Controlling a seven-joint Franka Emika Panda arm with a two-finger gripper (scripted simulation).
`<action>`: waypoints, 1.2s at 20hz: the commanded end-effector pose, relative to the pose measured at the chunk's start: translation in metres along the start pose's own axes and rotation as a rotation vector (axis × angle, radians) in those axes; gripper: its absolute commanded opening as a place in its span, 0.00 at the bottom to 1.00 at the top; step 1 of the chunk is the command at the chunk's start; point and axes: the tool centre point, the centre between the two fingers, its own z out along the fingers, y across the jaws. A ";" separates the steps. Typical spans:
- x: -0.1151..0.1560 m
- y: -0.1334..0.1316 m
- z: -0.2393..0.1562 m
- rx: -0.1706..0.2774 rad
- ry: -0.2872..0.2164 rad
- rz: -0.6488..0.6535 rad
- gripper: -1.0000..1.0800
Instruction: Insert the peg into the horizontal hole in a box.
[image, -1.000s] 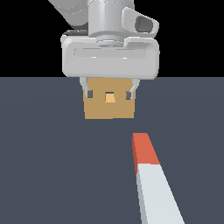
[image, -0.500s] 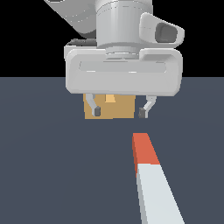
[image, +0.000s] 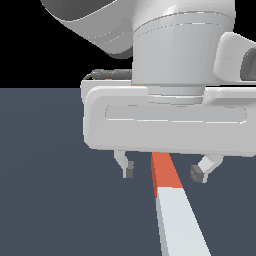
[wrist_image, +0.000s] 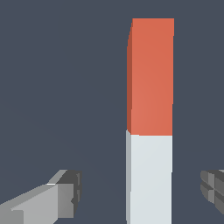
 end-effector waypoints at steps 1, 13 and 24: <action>-0.010 0.007 0.006 -0.004 0.003 0.003 0.96; -0.027 0.018 0.017 -0.007 0.006 0.010 0.96; -0.027 0.018 0.058 -0.007 0.006 0.010 0.96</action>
